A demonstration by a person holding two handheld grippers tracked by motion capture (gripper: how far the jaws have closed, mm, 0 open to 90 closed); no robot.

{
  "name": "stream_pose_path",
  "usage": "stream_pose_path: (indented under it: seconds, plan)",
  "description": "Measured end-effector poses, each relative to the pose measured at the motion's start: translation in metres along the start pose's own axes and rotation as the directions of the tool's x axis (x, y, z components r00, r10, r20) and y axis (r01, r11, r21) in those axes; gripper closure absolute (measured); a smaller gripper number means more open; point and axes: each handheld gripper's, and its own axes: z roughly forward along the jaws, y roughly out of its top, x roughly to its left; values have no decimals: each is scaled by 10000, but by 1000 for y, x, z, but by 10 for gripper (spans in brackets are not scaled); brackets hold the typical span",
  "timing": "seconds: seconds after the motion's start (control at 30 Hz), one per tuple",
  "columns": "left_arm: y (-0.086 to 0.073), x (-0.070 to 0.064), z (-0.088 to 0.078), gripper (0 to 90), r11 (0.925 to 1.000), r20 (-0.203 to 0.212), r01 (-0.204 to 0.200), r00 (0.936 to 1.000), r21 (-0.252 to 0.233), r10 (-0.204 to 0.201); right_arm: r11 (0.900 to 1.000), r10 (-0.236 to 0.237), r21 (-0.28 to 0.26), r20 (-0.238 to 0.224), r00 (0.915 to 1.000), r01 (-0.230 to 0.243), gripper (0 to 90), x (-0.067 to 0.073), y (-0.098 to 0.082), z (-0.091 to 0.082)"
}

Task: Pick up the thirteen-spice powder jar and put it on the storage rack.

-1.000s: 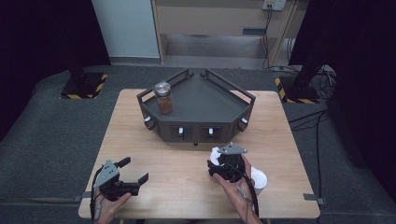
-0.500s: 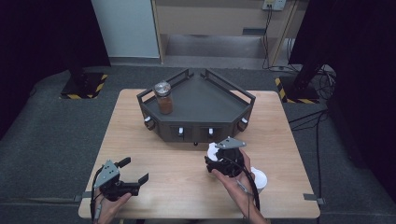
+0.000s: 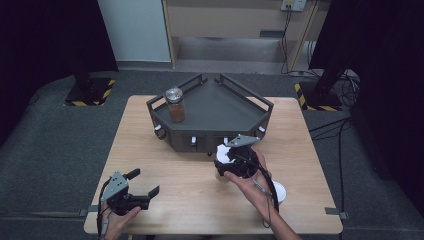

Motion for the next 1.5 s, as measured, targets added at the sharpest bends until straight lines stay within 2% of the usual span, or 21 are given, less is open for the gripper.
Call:
stream_pose_path:
  seconds: [0.13, 0.37, 0.9, 1.17, 1.5]
  plan:
    - [0, 0, 0, 16, 10000, 12, -3, 10000, 2, 3, 9997, -233, -73, -219, 9995, 231, 307, -5, 11, -3]
    - [0, 0, 0, 16, 10000, 31, 18, 10000, 6, -18, 9974, -718, -100, -320, 9969, 715, 307, -9, 31, -6]
    - [0, 1, 1, 16, 10000, 55, 6, 10000, 45, -7, 9949, -1008, -14, -799, 9917, 1010, 308, -25, 79, -7]
    - [0, 1, 1, 16, 10000, 73, 29, 10000, 35, -29, 9949, -988, 135, -813, 9918, 1002, 307, -29, 97, -6]
    - [0, 1, 2, 16, 10000, 89, 27, 10000, 55, -27, 9945, -1038, 52, -671, 9923, 1044, 307, -31, 117, -7]
